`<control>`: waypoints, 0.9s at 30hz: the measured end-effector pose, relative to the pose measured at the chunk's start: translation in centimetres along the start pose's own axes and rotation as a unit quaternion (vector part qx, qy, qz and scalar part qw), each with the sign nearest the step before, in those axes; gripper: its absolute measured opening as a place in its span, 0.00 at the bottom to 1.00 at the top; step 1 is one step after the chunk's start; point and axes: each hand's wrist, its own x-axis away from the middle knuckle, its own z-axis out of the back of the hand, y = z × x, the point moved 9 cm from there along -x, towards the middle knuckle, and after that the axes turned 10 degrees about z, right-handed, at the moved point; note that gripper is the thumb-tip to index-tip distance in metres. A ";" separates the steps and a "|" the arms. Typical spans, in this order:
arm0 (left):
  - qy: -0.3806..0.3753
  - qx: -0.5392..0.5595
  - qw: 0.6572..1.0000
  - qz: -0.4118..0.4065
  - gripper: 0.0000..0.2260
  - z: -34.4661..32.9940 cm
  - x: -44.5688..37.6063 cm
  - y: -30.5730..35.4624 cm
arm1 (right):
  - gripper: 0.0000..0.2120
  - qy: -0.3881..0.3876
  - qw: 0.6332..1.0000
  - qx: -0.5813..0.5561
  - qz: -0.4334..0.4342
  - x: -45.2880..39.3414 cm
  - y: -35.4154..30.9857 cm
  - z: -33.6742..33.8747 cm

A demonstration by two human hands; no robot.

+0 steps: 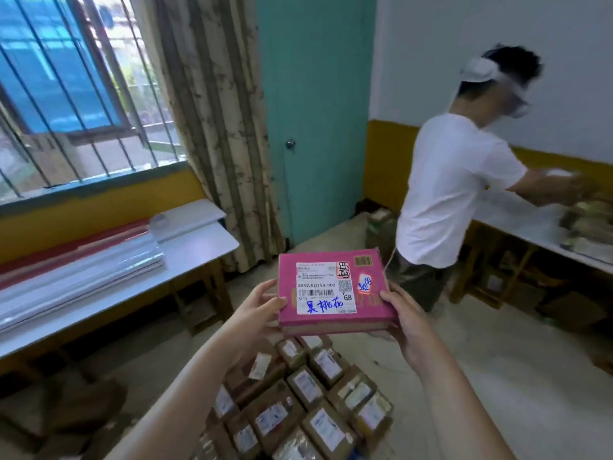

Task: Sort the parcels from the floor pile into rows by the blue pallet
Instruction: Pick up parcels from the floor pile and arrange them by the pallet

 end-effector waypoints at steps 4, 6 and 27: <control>0.044 0.026 0.999 0.016 0.23 2.0 -3.9 0.5 | 0.15 -0.043 0.999 0.033 -0.008 -5.5 0.3 -2.9; 0.072 0.030 0.997 0.020 0.21 2.9 -5.5 0.5 | 0.13 -0.074 0.996 0.054 -0.009 -8.6 0.6 -4.3; 0.350 0.276 0.888 0.113 0.36 5.3 -25.0 -11.4 | 0.54 -0.247 0.952 0.076 -0.166 -35.6 20.3 -15.3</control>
